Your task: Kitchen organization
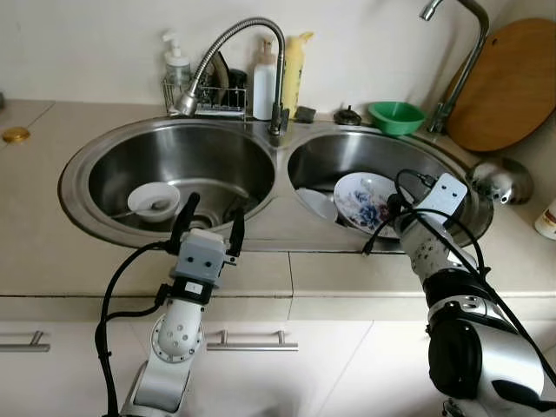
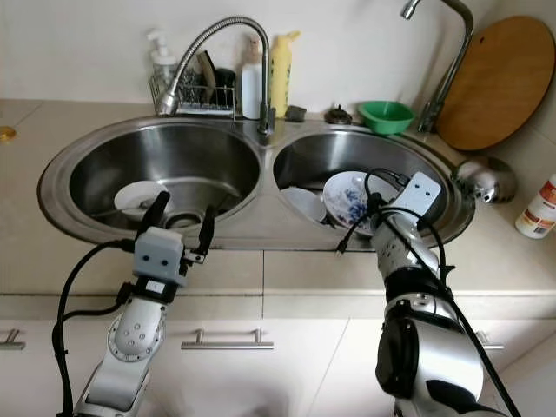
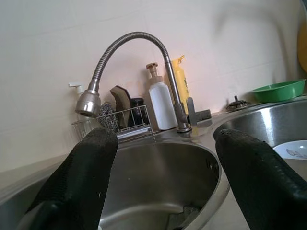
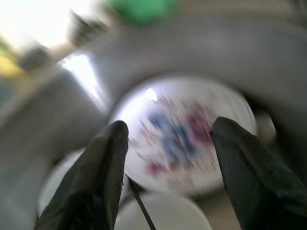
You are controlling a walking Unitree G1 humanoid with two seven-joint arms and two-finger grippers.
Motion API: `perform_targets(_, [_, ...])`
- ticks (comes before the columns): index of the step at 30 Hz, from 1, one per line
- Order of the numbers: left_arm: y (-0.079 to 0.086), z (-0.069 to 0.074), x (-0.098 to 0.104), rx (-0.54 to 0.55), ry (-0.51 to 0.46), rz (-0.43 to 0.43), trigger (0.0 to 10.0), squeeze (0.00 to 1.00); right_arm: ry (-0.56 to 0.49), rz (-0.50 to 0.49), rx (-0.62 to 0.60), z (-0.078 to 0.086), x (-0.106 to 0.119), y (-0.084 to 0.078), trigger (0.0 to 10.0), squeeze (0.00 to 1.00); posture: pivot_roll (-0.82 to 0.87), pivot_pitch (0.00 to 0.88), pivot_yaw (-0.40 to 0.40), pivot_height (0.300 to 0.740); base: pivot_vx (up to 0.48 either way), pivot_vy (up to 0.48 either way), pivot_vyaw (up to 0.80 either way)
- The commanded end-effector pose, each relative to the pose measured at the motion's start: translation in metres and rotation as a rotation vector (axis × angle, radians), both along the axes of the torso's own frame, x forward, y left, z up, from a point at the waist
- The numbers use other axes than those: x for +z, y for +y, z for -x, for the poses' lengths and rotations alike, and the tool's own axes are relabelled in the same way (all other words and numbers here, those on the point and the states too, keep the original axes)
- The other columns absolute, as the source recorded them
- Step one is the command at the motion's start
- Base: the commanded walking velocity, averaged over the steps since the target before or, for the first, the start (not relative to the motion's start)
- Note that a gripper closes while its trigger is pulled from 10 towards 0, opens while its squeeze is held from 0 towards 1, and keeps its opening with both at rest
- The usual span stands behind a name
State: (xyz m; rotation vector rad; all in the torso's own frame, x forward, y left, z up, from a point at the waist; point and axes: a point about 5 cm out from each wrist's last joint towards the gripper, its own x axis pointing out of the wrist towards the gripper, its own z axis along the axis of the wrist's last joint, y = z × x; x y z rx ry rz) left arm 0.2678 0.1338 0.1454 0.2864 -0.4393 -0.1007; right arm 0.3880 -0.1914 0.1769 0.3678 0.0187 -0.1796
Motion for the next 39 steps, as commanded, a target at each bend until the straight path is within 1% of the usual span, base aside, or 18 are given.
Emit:
perform_targets(1, [-0.002, 0.001, 0.004, -0.005, -0.015, 0.016, 10.0, 0.0, -0.236, 0.118, 0.103, 0.003, 0.042, 0.018, 10.0, 0.0, 0.07, 0.0, -0.057, 0.74, 0.0, 0.0, 0.0])
perform_targets(3, [-0.001, 0.001, 0.008, -0.004, -0.033, 0.03, 10.0, 0.0, -0.35, 0.205, 0.156, 0.014, 0.051, 0.029, 10.0, 0.0, 0.07, 0.0, -0.057, 0.74, 0.0, 0.0, 0.0])
perform_targets(5, [0.0, 0.001, 0.007, -0.001, -0.029, 0.026, 10.0, 0.0, -0.415, 0.258, 0.193, 0.023, 0.051, 0.036, 10.0, 0.0, 0.08, 0.0, -0.056, 0.74, 0.0, 0.0, 0.0])
perform_targets(7, [0.0, 0.0, 0.007, 0.0, -0.027, 0.023, 10.0, 0.0, -0.427, 0.267, 0.2, 0.025, 0.051, 0.038, 10.0, 0.0, 0.08, 0.0, -0.056, 0.74, 0.0, 0.0, 0.0])
perform_targets(9, [0.0, 0.001, 0.007, -0.003, -0.025, 0.021, 10.0, 0.0, -0.474, 0.318, 0.234, 0.032, 0.051, 0.044, 10.0, 0.0, 0.07, 0.0, -0.055, 0.74, 0.0, 0.368, 0.0])
perform_targets(10, [0.0, 0.001, 0.007, -0.003, -0.025, 0.021, 10.0, 0.0, -0.474, 0.318, 0.234, 0.032, 0.051, 0.044, 10.0, 0.0, 0.07, 0.0, -0.055, 0.74, 0.0, 0.368, 0.0])
perform_targets(11, [0.0, 0.001, 0.007, -0.004, -0.025, 0.021, 10.0, 0.0, -0.487, 0.333, 0.245, 0.035, 0.051, 0.045, 10.0, 0.0, 0.07, 0.0, -0.055, 0.74, 0.0, 0.368, 0.0])
perform_targets(12, [0.0, 0.001, 0.007, -0.005, -0.026, 0.023, 10.0, 0.0, -0.508, 0.371, 0.271, 0.042, 0.049, 0.05, 10.0, 0.0, 0.07, 0.0, -0.053, 0.74, 0.0, 0.476, 0.0])
perform_targets(13, [0.0, 0.002, 0.007, -0.006, -0.027, 0.024, 10.0, 0.0, -0.515, 0.407, 0.289, 0.047, 0.045, 0.053, 10.0, 0.0, 0.07, 0.0, -0.053, 0.74, 0.0, 0.476, 0.0])
perform_targets(14, [0.0, 0.002, 0.007, -0.006, -0.027, 0.024, 10.0, 0.0, -0.515, 0.407, 0.289, 0.047, 0.045, 0.053, 10.0, 0.0, 0.07, 0.0, -0.053, 0.74, 0.0, 0.476, 0.0])
perform_targets(15, [0.0, 0.002, 0.007, -0.006, -0.027, 0.025, 10.0, 0.0, -0.521, 0.433, 0.303, 0.052, 0.042, 0.055, 10.0, 0.0, 0.07, 0.0, -0.053, 0.74, 0.0, 0.476, 0.0])
perform_targets(19, [0.0, 0.002, 0.009, -0.007, -0.033, 0.025, 10.0, 0.0, -0.524, 0.45, 0.308, 0.056, 0.038, 0.056, 10.0, 0.0, 0.07, 0.0, -0.05, 0.74, 0.0, 0.476, 0.0])
perform_targets(24, [-0.001, 0.001, 0.01, -0.012, -0.04, 0.021, 10.0, 0.0, -0.526, 0.466, 0.308, 0.058, 0.036, 0.057, 10.0, 0.0, 0.07, 0.0, -0.049, 0.74, 0.0, 0.476, 0.0])
perform_targets(29, [-0.002, 0.002, 0.011, -0.02, -0.046, 0.014, 10.0, 0.0, -0.527, 0.488, 0.326, 0.064, 0.03, 0.065, 10.0, 0.0, 0.08, 0.0, -0.052, 0.74, 0.0, 0.476, 0.0])
perform_targets(39, [-0.003, 0.003, 0.01, -0.024, -0.041, 0.013, 10.0, 0.0, -0.517, 0.528, 0.346, 0.072, 0.02, 0.069, 10.0, 0.0, 0.08, 0.0, -0.052, 0.74, 0.0, 0.476, 0.0])
